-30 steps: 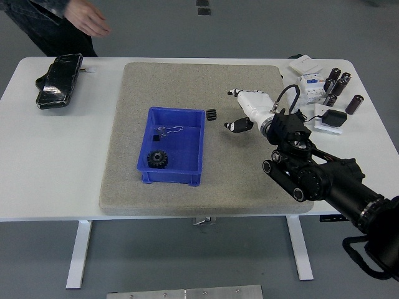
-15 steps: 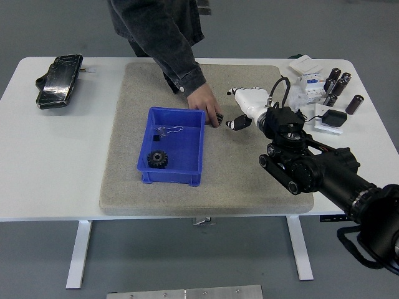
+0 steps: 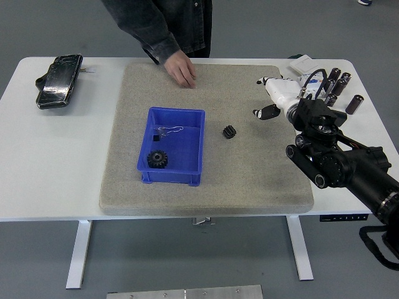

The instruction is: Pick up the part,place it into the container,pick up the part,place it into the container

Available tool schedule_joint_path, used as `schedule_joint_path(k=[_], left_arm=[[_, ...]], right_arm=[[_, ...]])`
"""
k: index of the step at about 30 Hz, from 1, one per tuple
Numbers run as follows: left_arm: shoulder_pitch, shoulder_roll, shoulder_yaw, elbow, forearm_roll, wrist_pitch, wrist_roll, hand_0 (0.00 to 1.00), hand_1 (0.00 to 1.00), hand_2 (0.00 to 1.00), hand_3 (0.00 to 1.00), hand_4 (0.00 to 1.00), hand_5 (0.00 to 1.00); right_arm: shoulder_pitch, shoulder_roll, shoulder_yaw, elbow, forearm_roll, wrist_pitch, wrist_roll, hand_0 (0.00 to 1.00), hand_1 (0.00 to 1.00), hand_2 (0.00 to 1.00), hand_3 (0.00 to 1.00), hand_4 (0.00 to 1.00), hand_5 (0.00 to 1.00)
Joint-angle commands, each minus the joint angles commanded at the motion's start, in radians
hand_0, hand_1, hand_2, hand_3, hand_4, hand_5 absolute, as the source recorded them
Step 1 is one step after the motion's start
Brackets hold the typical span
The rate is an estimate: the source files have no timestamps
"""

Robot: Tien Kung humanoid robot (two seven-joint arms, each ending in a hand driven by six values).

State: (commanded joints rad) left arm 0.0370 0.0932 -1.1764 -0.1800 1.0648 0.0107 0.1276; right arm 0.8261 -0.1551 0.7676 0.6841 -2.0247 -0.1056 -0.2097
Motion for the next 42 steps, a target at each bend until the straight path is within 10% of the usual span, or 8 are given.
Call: schedule_joint_path(k=[12,31,32,42], left_arm=[[0.002,-0.003,-0.003,0.000,0.005,0.000,-0.001,0.640,0.617,0.583,0.597,0.637,0.252],[0.000,-0.001,0.001,0.000,0.001,0.000,-0.002,0.640,0.618,0.584,0.597,0.639,0.256],[-0.001,-0.001,0.000,0.000,0.002,-0.001,-0.001,0.640,0.617,0.584,0.597,0.640,0.257],[0.000,0.000,0.000,0.000,0.003,-0.002,-0.002,0.640,0.617,0.584,0.596,0.641,0.261]], right_arm=[[-0.061,0.030,-0.072,0.097,0.058,0.018,-0.016,0.873,0.776,0.876,0.899,0.779,0.239],[-0.043,0.073,-0.172,0.037,0.113,0.009,-0.008,0.794,0.705,0.808,0.865,0.773,0.266],[-0.044,0.074,-0.174,0.036,0.114,0.008,-0.008,0.733,0.593,0.655,0.690,0.437,0.151],[-0.048,0.079,-0.193,0.030,0.112,-0.008,-0.010,0.694,0.536,0.579,0.638,0.434,0.002]])
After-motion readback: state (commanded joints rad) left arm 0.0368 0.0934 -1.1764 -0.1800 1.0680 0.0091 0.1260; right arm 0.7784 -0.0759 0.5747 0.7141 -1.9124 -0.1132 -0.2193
